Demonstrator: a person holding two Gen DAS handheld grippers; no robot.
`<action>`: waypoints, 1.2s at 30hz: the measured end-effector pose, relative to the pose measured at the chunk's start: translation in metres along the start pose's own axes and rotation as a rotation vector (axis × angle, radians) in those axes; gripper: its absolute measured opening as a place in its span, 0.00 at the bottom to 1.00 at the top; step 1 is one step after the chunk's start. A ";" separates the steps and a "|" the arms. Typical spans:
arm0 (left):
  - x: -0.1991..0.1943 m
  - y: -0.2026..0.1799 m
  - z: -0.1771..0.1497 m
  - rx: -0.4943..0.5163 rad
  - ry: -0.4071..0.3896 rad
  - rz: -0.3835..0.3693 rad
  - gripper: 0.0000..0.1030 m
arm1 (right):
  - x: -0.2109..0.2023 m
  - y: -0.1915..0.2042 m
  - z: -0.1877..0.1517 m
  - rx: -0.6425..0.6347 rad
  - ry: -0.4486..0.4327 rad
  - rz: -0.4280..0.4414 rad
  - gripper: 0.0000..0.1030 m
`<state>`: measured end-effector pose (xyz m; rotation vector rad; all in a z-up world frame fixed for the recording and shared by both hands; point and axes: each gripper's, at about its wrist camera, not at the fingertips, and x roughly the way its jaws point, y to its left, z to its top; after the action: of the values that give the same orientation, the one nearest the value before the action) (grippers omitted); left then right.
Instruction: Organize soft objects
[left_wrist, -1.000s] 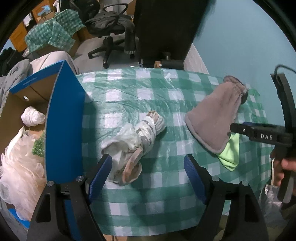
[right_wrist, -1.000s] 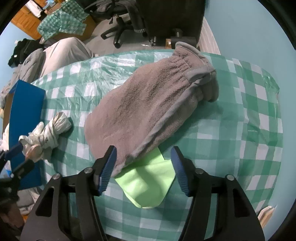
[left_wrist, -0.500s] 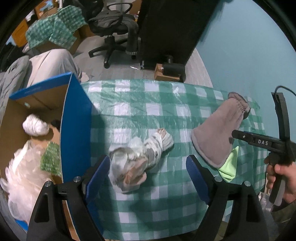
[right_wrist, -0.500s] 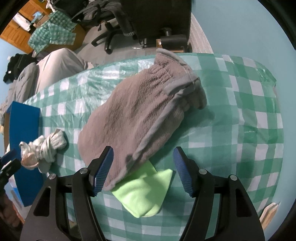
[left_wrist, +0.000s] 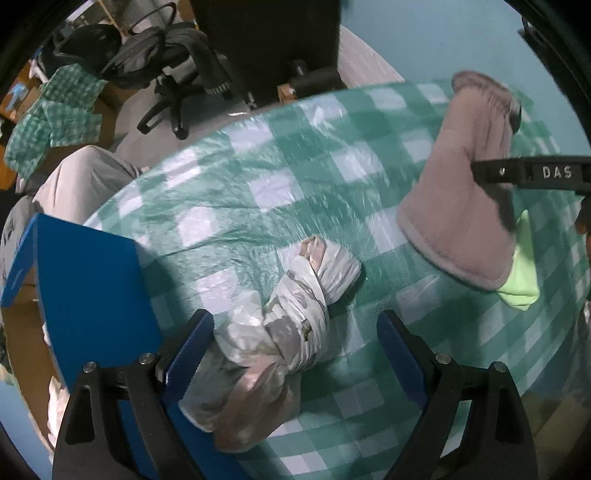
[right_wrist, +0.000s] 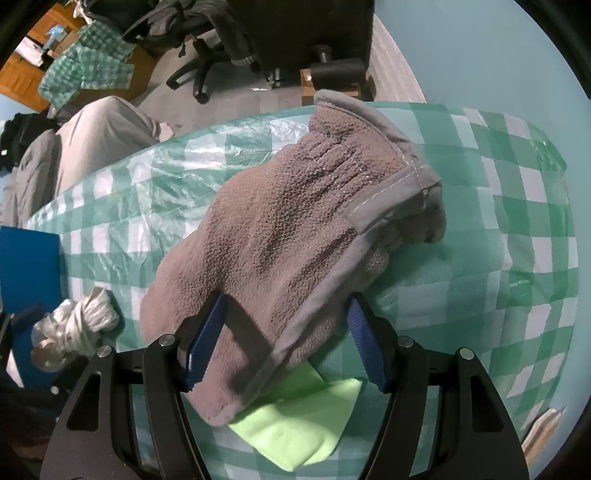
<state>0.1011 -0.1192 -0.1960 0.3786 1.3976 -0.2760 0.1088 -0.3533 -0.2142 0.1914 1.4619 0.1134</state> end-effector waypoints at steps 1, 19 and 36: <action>0.003 0.000 0.001 0.002 0.003 0.004 0.87 | 0.001 0.002 0.000 -0.005 -0.001 -0.011 0.65; -0.014 0.012 -0.016 -0.071 -0.043 -0.025 0.42 | -0.031 0.022 -0.018 -0.119 -0.140 -0.050 0.10; -0.089 0.048 -0.033 -0.223 -0.183 -0.080 0.42 | -0.110 0.044 -0.038 -0.185 -0.271 0.011 0.10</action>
<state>0.0766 -0.0652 -0.1077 0.1104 1.2499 -0.2122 0.0609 -0.3292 -0.1014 0.0610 1.1736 0.2218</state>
